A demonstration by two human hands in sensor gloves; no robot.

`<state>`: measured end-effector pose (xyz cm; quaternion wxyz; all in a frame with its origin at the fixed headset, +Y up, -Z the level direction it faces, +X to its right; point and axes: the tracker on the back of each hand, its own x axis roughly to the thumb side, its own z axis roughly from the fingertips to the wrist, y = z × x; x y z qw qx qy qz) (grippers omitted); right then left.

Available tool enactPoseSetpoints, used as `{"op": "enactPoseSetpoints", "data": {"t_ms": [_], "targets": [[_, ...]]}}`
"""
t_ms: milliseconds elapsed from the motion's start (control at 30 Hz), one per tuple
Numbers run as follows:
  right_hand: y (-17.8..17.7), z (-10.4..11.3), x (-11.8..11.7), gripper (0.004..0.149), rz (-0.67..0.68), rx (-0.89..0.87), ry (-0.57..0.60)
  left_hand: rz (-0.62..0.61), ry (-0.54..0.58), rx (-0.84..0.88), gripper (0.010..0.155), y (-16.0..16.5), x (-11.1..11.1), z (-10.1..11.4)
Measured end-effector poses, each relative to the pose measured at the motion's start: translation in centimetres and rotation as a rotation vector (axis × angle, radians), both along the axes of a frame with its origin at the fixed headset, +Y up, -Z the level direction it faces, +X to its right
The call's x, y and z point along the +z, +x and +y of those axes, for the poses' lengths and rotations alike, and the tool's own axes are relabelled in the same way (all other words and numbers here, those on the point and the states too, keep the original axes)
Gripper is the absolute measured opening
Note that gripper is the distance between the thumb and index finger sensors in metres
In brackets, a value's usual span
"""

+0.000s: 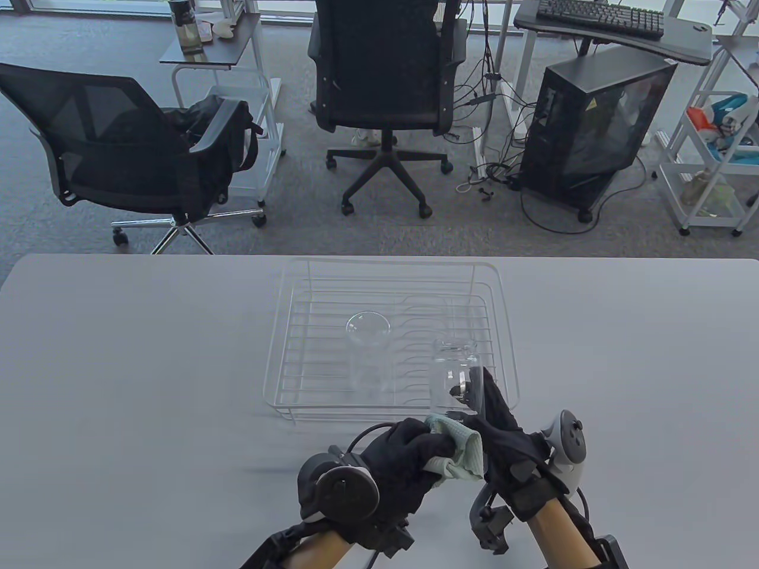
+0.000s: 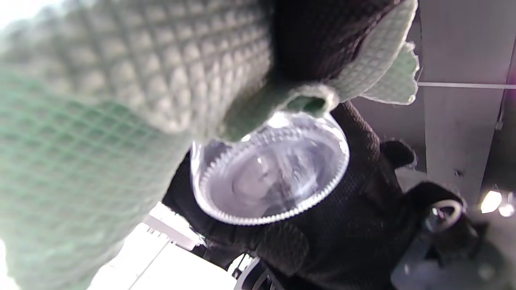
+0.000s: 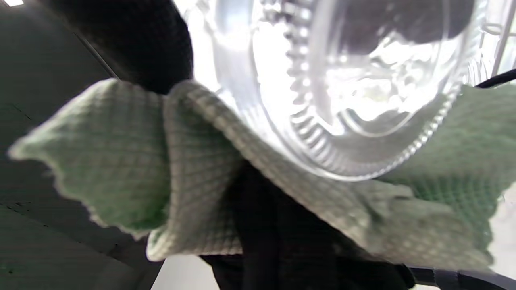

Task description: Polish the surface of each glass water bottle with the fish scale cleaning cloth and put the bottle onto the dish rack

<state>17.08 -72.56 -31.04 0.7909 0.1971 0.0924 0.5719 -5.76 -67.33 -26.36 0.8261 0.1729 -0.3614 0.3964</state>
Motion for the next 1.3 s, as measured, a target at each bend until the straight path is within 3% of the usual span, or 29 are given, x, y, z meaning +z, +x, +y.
{"op": "enactPoseSetpoints", "data": {"t_ms": [267,400,500,633,933,1067,1167,1300], "targets": [[-1.2,-0.2,0.2,0.08,0.299,-0.054,-0.033,0.072,-0.057,0.209,0.041,-2.6,-1.1,0.9],[-1.8,-0.3,0.4,0.081,0.353,-0.076,-0.048,0.123,-0.072,0.252,0.041,-3.4,-1.3,1.3],[-1.8,-0.4,0.4,0.082,0.339,-0.046,-0.027,0.136,-0.093,0.271,0.041,-3.7,-1.4,1.3],[-1.3,0.1,0.2,0.084,0.205,0.027,0.065,0.112,-0.114,0.253,0.041,-3.4,-1.5,1.2],[0.2,0.7,0.0,0.091,-0.035,-0.078,0.096,-0.01,0.006,0.038,0.04,0.0,0.2,0.5],[0.4,0.9,0.0,0.092,0.058,-0.056,0.105,-0.015,0.044,0.016,0.04,0.3,0.6,0.6],[0.2,1.1,0.0,0.084,0.116,-0.081,0.092,-0.009,0.063,0.035,0.041,0.1,0.6,0.7],[-0.2,0.5,0.2,0.076,0.237,-0.114,-0.012,0.012,0.033,0.086,0.04,-0.6,0.2,0.8]]}}
